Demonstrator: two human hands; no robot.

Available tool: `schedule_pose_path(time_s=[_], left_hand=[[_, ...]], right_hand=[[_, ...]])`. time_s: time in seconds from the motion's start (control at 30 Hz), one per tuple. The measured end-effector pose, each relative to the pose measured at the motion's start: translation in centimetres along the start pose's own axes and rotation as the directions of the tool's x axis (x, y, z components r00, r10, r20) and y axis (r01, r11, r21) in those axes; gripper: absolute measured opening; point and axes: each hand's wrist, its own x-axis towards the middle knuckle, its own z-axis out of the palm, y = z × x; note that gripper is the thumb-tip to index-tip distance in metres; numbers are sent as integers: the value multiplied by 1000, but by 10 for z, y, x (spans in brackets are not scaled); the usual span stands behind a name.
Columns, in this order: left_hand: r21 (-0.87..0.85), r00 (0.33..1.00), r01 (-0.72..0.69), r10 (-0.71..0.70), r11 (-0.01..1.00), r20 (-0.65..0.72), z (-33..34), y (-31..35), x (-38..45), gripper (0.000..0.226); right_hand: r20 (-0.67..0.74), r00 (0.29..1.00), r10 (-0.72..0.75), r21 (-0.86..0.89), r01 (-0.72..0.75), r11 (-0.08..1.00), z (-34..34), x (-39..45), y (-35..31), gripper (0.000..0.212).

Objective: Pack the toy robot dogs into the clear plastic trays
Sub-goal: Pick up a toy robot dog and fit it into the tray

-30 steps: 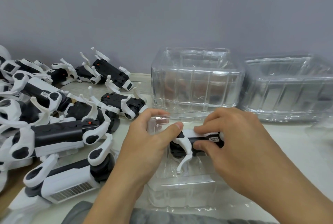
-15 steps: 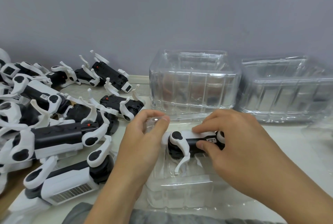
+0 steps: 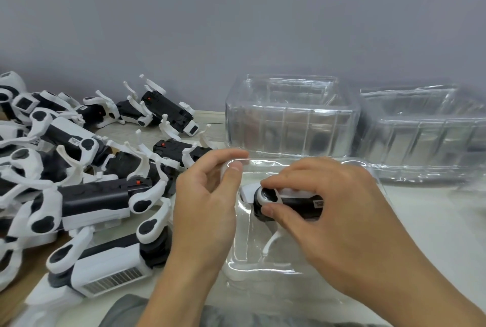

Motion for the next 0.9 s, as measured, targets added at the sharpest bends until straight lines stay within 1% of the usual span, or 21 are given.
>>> schedule_pose_path(time_s=[0.2, 0.3, 0.37, 0.43, 0.5, 0.6, 0.7, 0.8, 0.87, 0.9], left_hand=[[14, 1000, 28, -28, 1000, 2, 1, 0, 0, 28], [-17, 994, 105, -105, 994, 5, 2, 0, 0, 29], [-22, 988, 156, -156, 988, 17, 3, 1, -1, 30], [-10, 984, 177, -177, 984, 17, 4, 3, -1, 30], [44, 989, 150, -150, 988, -16, 3, 4, -1, 29], [177, 991, 114, -99, 978, -90, 3, 2, -1, 29], [223, 980, 175, -147, 959, -136, 1, 0, 0, 24], [197, 956, 291, -277, 936, -95, 2, -1, 0, 19], [207, 939, 340, -345, 917, -15, 4, 0, -2, 23], [215, 934, 341, -355, 915, 29, 5, 0, -3, 24]], right_hand=[[29, 1000, 1, -17, -1, 1000, 2, 0, 0, 8], [16, 1000, 7, -81, -6, 997, 2, -2, -1, 8], [10, 999, 37, -123, -36, 992, 1, -3, 0, 11], [13, 998, 69, -164, -66, 984, 0, -3, 2, 10], [14, 995, 98, -183, -94, 979, -2, -3, 3, 8], [22, 990, 142, -211, -134, 968, -6, -3, 5, 13], [21, 983, 181, -222, -172, 960, -11, -3, 8, 16], [35, 982, 185, -232, -172, 957, -10, -3, 8, 17], [47, 983, 179, -231, -164, 959, -6, -3, 7, 19], [53, 983, 177, -229, -161, 960, -5, -3, 6, 20]])
